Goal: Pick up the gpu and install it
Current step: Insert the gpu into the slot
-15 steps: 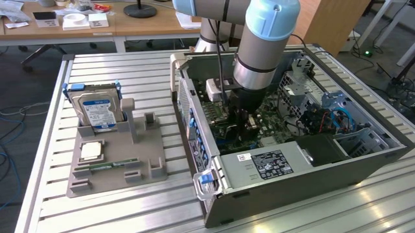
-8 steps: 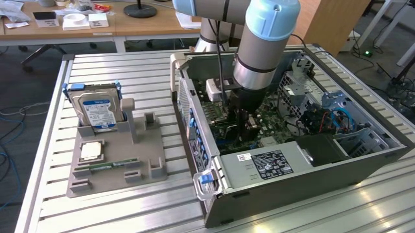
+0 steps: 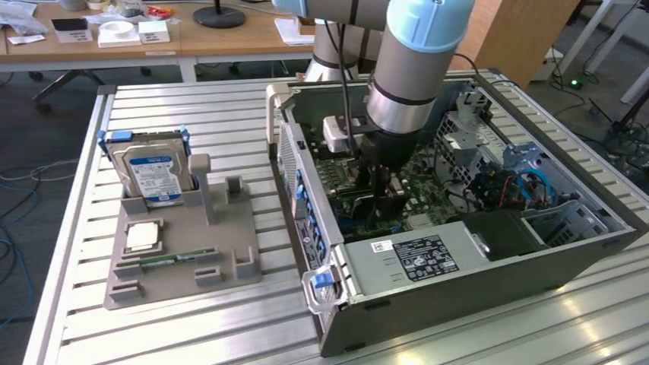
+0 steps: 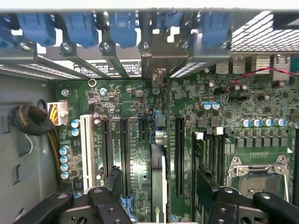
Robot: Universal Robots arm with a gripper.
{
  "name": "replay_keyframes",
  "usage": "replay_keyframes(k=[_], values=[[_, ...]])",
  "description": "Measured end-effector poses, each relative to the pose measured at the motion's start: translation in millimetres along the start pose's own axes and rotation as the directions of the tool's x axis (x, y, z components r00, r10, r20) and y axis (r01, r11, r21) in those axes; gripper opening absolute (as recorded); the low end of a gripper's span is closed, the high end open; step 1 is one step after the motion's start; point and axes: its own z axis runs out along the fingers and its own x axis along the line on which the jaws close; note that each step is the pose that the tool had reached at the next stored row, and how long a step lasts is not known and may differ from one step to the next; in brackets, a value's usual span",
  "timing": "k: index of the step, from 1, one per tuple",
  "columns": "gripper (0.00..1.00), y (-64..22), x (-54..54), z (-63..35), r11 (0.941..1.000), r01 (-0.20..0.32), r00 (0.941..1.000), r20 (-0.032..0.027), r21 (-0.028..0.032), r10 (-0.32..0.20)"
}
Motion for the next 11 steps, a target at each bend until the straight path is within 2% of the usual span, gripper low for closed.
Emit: replay_keyframes(k=[11], values=[[0.75, -0.6, -1.1, -29.7, 1.0, 0.0, 1.0, 0.0, 0.0, 0.0]])
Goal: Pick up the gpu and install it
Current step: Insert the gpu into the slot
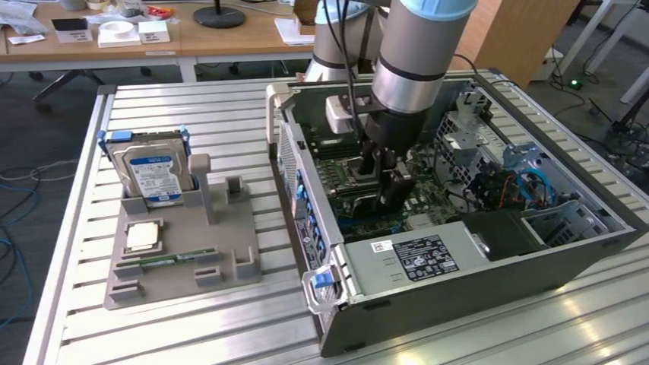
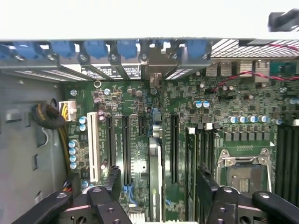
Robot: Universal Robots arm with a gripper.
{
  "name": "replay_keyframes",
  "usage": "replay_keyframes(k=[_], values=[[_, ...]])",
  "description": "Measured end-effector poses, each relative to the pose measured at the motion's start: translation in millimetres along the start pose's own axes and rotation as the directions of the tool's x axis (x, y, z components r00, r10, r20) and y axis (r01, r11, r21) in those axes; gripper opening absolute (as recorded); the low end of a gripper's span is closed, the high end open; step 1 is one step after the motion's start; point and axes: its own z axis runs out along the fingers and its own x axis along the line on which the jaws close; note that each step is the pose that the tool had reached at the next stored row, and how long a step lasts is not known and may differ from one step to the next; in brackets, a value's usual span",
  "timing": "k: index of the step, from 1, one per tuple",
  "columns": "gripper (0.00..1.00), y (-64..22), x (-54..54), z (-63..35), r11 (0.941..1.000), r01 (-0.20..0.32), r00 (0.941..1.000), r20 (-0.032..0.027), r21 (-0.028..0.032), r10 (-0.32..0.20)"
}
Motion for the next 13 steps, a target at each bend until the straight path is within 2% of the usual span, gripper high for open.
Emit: replay_keyframes(k=[7, 13], values=[[0.75, -0.4, -0.7, -19.2, 1.0, 0.0, 1.0, 0.0, 0.0, 0.0], [0.75, -0.6, -1.1, -28.3, 1.0, 0.0, 1.0, 0.0, 0.0, 0.0]])
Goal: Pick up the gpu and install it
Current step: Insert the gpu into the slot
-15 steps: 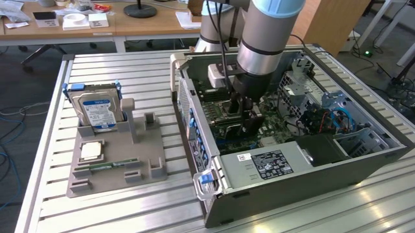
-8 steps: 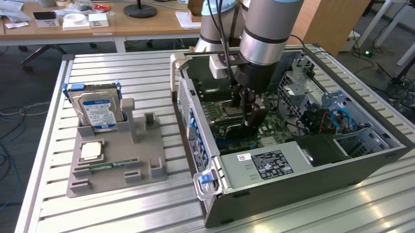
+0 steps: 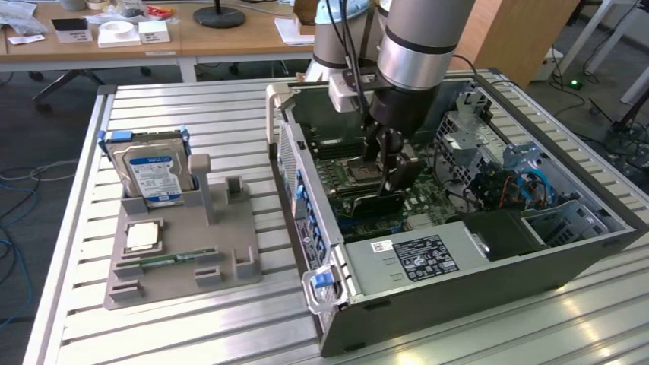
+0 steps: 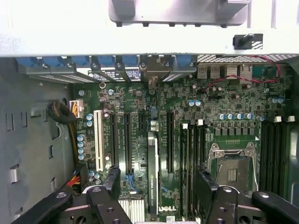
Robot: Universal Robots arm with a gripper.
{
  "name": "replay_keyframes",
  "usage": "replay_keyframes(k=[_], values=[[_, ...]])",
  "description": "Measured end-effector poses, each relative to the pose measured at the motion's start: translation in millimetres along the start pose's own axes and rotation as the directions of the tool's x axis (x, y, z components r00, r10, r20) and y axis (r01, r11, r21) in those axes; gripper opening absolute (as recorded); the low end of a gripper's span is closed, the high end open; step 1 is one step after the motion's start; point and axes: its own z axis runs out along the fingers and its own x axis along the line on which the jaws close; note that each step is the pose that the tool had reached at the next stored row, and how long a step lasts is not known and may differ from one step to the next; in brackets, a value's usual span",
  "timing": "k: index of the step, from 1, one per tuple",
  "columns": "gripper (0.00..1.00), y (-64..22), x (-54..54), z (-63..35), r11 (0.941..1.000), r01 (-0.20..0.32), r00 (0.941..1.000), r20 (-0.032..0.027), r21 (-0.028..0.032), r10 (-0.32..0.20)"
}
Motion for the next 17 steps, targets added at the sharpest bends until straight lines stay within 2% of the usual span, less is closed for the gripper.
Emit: replay_keyframes(k=[17], values=[[0.75, 0.0, -0.4, -2.4, 1.0, 0.0, 1.0, -0.0018, -0.0001, 0.0]])
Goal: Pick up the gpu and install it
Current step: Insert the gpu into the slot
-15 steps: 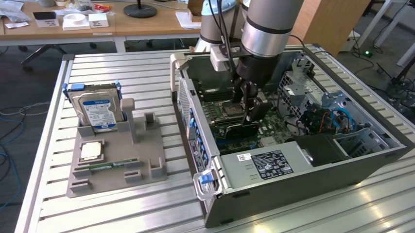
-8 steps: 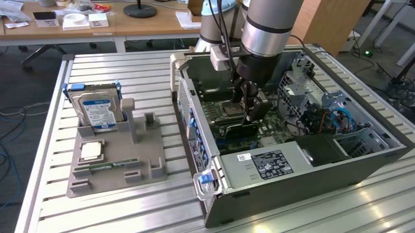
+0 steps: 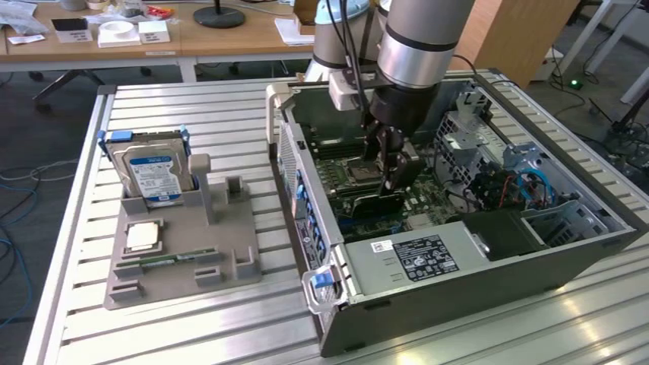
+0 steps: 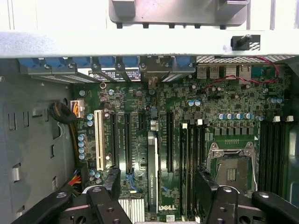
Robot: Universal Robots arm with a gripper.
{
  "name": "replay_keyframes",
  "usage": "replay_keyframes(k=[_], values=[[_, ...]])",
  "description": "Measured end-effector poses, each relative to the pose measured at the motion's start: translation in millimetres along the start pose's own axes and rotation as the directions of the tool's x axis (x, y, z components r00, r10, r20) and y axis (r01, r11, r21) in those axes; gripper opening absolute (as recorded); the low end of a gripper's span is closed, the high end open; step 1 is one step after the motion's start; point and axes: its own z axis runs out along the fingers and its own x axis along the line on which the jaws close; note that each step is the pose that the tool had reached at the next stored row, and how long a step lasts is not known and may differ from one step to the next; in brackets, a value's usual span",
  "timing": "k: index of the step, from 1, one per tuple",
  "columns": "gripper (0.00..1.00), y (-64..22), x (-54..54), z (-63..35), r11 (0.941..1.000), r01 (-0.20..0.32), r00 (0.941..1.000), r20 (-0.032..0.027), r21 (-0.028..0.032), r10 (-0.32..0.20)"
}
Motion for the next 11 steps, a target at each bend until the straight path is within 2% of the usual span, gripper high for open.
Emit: replay_keyframes(k=[11], values=[[0.75, -0.2, -0.4, -10.6, 1.0, 0.0, 1.0, -0.0002, 0.0002, 0.0]])
